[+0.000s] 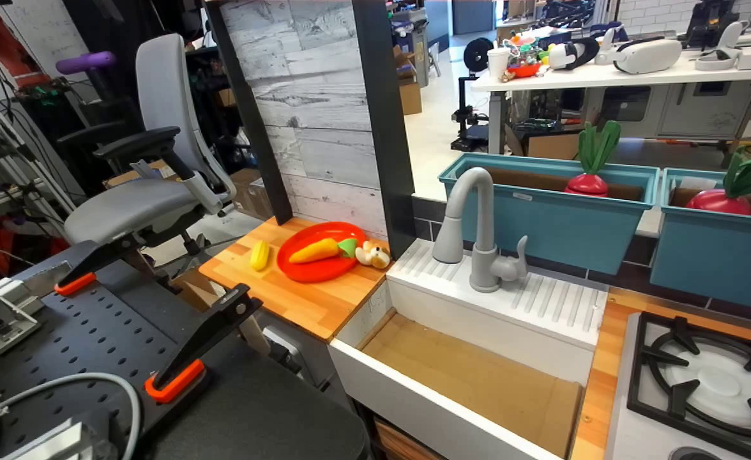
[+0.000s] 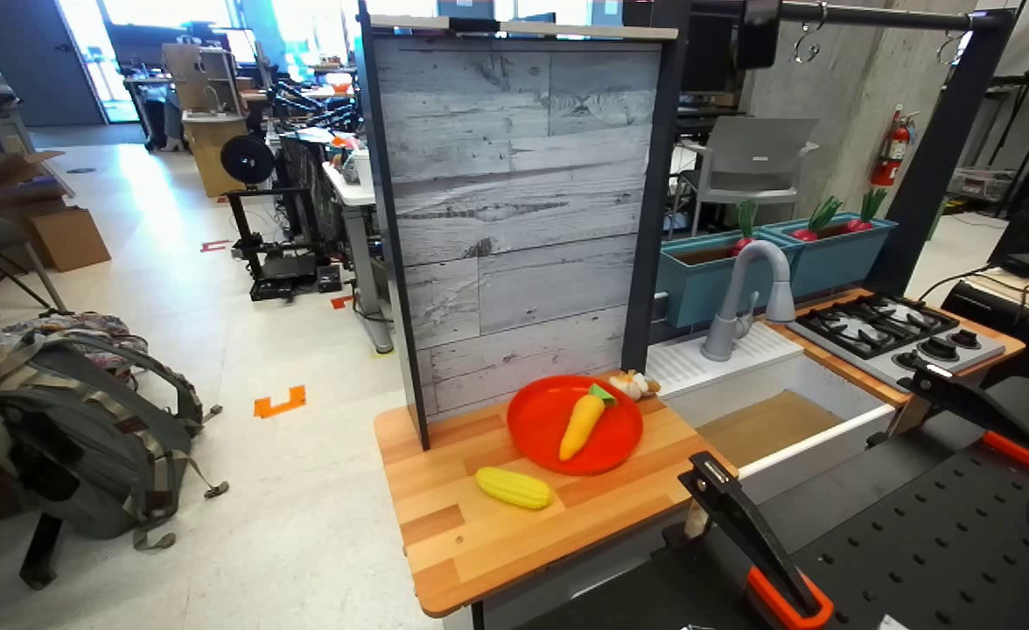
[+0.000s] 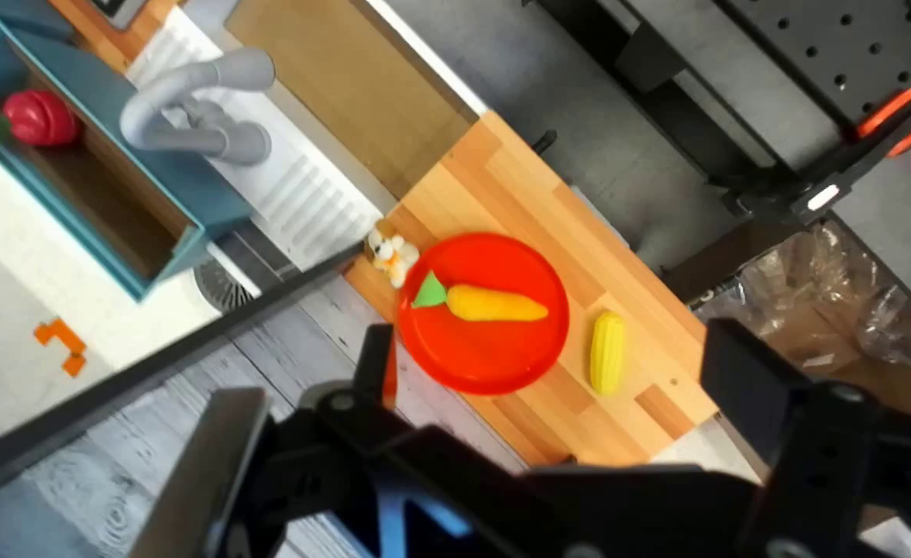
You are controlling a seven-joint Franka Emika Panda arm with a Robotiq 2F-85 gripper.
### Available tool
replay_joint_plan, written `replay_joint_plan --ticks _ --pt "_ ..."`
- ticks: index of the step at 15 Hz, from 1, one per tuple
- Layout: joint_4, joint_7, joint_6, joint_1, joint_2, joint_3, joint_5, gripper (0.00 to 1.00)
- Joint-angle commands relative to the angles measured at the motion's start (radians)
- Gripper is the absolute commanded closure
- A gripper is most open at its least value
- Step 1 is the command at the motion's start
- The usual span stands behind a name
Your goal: Move the maize to the right
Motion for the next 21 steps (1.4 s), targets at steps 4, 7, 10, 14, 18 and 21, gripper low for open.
replay_joint_plan --ticks 4,7,10,14,18,21 --pt "-0.065 -0.411 0.34 -0.005 0.186 -0.05 0.155 0.0" --pt "-0.039 -0.634 0.388 -0.029 0.303 -0.012 0.324 0.0" --pt "-0.051 -0.631 0.357 -0.042 0.302 -0.003 0.307 0.0" --pt "-0.021 -0.671 0.357 -0.06 0.361 0.005 0.305 0.0" --pt "-0.017 -0.672 0.357 -0.06 0.361 0.007 0.306 0.0" --pt "-0.017 -0.635 0.385 -0.051 0.4 0.021 0.322 0.0"
